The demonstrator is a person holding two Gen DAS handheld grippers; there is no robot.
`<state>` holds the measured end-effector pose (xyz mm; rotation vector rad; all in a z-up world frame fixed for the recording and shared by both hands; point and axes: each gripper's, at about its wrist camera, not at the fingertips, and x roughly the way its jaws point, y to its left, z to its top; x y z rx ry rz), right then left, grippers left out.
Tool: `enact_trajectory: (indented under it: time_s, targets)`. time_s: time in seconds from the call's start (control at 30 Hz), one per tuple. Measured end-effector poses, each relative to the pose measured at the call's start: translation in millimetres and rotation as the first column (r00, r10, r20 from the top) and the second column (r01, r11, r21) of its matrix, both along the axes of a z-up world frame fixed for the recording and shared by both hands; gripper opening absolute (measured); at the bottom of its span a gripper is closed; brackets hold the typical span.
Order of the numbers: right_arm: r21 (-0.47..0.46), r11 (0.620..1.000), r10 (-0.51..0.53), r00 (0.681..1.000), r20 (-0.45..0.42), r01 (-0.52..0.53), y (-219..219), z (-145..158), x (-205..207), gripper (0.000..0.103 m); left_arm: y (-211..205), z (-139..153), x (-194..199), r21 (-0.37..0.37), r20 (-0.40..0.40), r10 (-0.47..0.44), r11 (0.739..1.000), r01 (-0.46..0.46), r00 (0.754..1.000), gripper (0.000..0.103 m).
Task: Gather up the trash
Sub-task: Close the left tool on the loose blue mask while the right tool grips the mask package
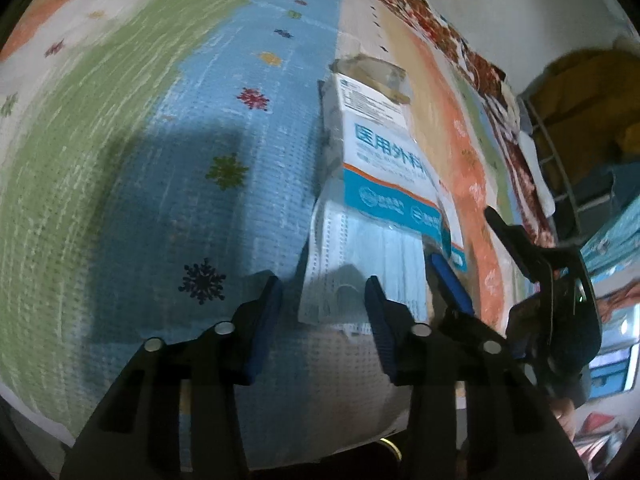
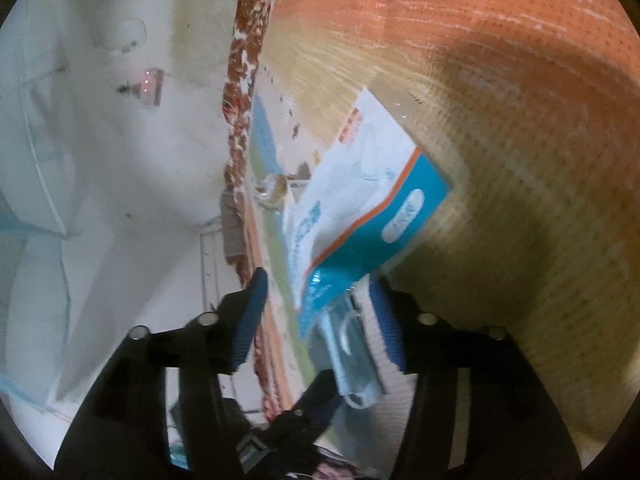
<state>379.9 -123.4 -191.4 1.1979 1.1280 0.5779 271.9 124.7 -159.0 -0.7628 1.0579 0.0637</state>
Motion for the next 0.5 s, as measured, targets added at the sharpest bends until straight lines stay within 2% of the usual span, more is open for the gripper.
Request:
enact_trajectory:
  time_s: [0.23, 0.33, 0.37, 0.5]
  targets:
    - [0.017, 0.999, -0.039, 0.999, -0.016, 0.039, 6, -2, -8, 0.054, 5, -2, -4, -0.056, 0.033, 0.015, 0.998, -0.013, 0.999, 0.035]
    - [0.015, 0.999, -0.052, 0.998, -0.020, 0.052, 7, -3, -5, 0.052, -7, -2, 3, -0.032, 0.039, -0.013, 0.999, 0.014, 0.999, 0.033]
    - [0.009, 0.998, -0.055, 0.998, -0.020, 0.055, 6, -5, -3, 0.050, -11, -2, 4, -0.012, 0.032, -0.026, 1.000, 0.026, 0.999, 0.028]
    - [-0.011, 0.998, -0.069, 0.996, -0.047, 0.069, 3, -17, 1, 0.019, -12, -7, 7, 0.036, -0.008, -0.023, 0.999, 0.023, 1.000, 0.008]
